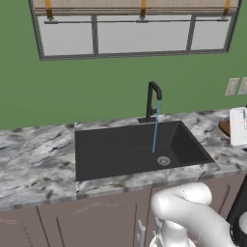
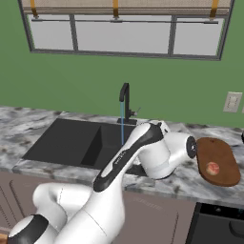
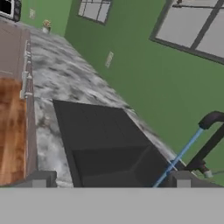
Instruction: Pick the peach from the sink and place it on the cutting board to airdry. Then turn off the sink faucet.
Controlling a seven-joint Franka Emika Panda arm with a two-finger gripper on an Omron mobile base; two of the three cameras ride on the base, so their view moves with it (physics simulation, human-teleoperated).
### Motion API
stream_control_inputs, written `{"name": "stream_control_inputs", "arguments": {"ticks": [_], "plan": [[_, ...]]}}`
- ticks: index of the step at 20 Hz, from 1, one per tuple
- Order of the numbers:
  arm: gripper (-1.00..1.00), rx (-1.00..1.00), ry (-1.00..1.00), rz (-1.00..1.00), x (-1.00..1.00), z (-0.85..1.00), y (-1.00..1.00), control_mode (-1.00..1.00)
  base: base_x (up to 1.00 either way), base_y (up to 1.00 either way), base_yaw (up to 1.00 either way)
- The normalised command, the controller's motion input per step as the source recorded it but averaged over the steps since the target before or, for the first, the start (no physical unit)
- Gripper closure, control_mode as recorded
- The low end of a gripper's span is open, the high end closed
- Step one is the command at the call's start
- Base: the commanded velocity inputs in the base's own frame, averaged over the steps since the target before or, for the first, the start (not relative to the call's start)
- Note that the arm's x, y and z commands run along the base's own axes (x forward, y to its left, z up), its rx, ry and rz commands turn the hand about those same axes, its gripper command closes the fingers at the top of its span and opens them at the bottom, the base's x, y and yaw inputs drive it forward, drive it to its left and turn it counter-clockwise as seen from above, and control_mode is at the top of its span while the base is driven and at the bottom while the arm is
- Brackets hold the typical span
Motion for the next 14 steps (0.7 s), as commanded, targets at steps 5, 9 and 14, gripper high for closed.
{"name": "stream_control_inputs", "arguments": {"ticks": [5, 9, 14], "plan": [[-1.0, 0.42, 0.29, -0.08, 0.26, 0.0, 0.0, -1.0, 0.0, 0.0, 0.0], [-1.0, 0.29, 0.22, -0.02, 0.29, 0.0, 0.0, -1.0, 0.0, 0.0, 0.0], [-1.0, 0.0, 0.0, 0.0, 0.11, 0.0, 0.24, -1.0, 0.0, 0.0, 0.0]]}}
